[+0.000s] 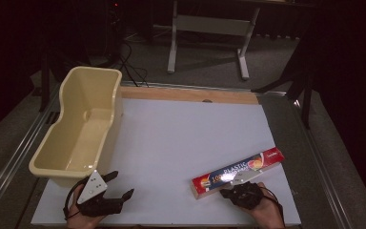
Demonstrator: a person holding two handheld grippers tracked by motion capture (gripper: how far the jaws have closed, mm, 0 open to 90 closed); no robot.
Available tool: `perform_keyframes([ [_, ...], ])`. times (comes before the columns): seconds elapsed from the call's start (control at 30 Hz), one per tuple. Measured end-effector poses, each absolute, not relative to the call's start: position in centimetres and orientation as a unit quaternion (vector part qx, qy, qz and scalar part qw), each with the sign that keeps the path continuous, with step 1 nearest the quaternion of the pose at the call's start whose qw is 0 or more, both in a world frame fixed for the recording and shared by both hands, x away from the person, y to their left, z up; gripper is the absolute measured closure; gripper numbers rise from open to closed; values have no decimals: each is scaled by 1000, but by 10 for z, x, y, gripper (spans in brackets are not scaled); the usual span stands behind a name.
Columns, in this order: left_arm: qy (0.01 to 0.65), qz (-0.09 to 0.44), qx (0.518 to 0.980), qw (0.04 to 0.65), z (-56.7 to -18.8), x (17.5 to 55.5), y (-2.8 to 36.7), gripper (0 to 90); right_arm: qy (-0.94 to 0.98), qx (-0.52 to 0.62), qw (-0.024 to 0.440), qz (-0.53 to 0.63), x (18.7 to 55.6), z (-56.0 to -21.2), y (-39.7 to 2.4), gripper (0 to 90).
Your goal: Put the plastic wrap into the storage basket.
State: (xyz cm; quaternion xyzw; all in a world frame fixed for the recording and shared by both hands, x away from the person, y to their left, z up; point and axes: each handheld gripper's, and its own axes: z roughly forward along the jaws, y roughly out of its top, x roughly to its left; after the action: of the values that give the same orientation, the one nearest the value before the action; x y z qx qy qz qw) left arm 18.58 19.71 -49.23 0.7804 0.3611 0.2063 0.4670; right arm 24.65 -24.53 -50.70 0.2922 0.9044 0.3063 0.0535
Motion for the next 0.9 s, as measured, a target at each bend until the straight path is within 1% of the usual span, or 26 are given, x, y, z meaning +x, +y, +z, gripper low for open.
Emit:
perform_keyframes([
  [0.17, 361, 206, 780, 468, -492, 186, 197, 215, 914, 270, 48, 298, 252, -508, -231, 900],
  [0.37, 360, 206, 780, 468, -492, 186, 197, 215, 913, 268, 60, 302, 269, -508, -221, 900],
  [0.57, 360, 207, 780, 469, -492, 186, 197, 215, 905, 282, 79, 310, 300, -509, -209, 900],
  [0.77, 359, 206, 780, 468, -492, 186, 197, 215, 888, 316, 102, 320, 330, -511, -201, 900],
  [0.83, 359, 207, 780, 469, -492, 186, 197, 215, 880, 330, 99, 329, 339, -512, -200, 900],
  [0.9, 359, 207, 779, 470, -492, 186, 198, 215, 873, 349, 112, 322, 348, -514, -200, 900],
])
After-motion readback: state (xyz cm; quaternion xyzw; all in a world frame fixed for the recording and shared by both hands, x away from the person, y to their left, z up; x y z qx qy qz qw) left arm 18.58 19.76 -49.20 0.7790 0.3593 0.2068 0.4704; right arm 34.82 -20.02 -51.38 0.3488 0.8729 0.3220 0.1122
